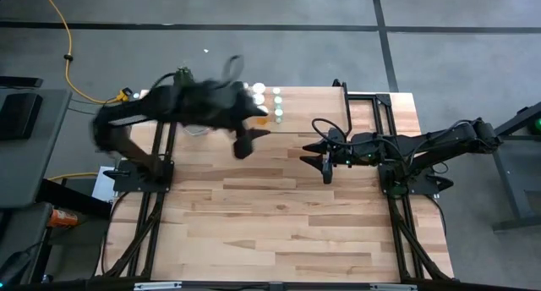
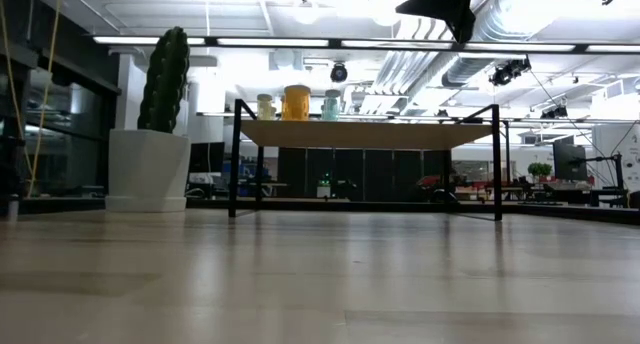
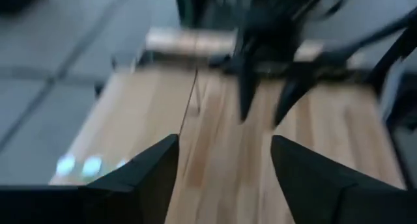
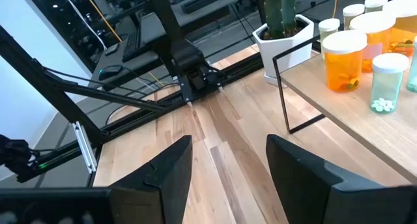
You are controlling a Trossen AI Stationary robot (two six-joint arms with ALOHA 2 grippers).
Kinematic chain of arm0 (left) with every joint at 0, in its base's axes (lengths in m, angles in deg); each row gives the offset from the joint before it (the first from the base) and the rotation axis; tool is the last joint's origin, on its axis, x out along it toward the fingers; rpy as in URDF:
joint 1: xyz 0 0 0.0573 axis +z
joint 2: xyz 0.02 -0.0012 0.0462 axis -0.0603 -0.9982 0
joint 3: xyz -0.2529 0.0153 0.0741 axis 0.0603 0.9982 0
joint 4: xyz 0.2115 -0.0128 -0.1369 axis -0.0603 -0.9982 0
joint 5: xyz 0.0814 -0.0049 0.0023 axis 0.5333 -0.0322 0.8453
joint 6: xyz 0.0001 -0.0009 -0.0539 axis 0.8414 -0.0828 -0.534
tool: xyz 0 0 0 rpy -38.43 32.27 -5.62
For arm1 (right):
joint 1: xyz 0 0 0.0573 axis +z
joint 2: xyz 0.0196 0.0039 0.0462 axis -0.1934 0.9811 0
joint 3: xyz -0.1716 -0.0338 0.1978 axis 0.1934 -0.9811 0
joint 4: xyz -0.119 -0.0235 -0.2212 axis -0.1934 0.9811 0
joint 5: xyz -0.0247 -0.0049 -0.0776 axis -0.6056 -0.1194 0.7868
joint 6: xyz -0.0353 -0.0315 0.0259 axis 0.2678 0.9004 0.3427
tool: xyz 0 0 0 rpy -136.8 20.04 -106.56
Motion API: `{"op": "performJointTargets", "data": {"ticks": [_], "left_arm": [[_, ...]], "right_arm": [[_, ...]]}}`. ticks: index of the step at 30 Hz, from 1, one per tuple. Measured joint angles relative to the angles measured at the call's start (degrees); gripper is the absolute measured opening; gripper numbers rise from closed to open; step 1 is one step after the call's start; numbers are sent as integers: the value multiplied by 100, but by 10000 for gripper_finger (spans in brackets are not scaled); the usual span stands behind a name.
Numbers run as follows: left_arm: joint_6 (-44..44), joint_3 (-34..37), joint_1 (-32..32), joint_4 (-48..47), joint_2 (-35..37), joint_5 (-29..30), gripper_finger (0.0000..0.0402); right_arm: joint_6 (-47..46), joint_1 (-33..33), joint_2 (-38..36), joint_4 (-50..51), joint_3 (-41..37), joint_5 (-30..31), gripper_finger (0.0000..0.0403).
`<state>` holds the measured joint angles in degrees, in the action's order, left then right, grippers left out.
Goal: Pick and place medicine bottles onto shelf by color
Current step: Return to Home Position
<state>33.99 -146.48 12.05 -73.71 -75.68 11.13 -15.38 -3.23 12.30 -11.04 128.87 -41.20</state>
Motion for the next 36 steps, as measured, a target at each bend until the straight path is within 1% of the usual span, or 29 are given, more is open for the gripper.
{"op": "performJointTargets", "data": {"ticks": [3,8,11,13,15,16,17,20,22,25,28,30,32,34,36], "left_arm": [[-14,1539,-443,1449,1122,325,210],[-104,4320,-1164,4095,2924,490,163],[-50,5553,-1408,5426,3799,620,119],[116,6100,-1450,6127,4254,758,79],[304,6457,-1417,6458,4596,802,32],[369,6567,-1379,6510,4725,783,16],[364,6656,-1363,6522,4839,728,9],[130,6817,-1341,6491,5084,611,7],[6,6907,-1354,6437,5185,522,2],[-210,7103,-1396,6433,5275,477,2],[-395,7308,-1440,6426,5370,479,1],[-493,7414,-1455,6437,5411,479,0],[-507,7513,-1464,6496,5438,479,0],[-509,7553,-1464,6526,5459,479,0],[-509,7553,-1466,6519,5480,479,0]], "right_arm": [[0,0,0,18,0,-29,188],[0,-1,0,18,0,-37,188],[0,-2,0,18,0,-44,188],[0,-1,0,18,0,-47,188],[0,-1,0,16,0,-48,188],[0,0,0,16,0,-48,188],[0,0,0,16,0,-48,188],[2,-2,0,-30,-2,-46,188],[103,-4,-1,-306,-2,15,187],[474,-76,-18,-296,305,162,173],[788,-295,-123,335,867,244,141],[1154,-482,-237,938,1207,164,111],[1476,-697,-406,1338,1421,-170,74],[1589,-930,-644,1507,1451,-633,31],[1552,-1131,-914,1525,1282,-1097,9]]}}
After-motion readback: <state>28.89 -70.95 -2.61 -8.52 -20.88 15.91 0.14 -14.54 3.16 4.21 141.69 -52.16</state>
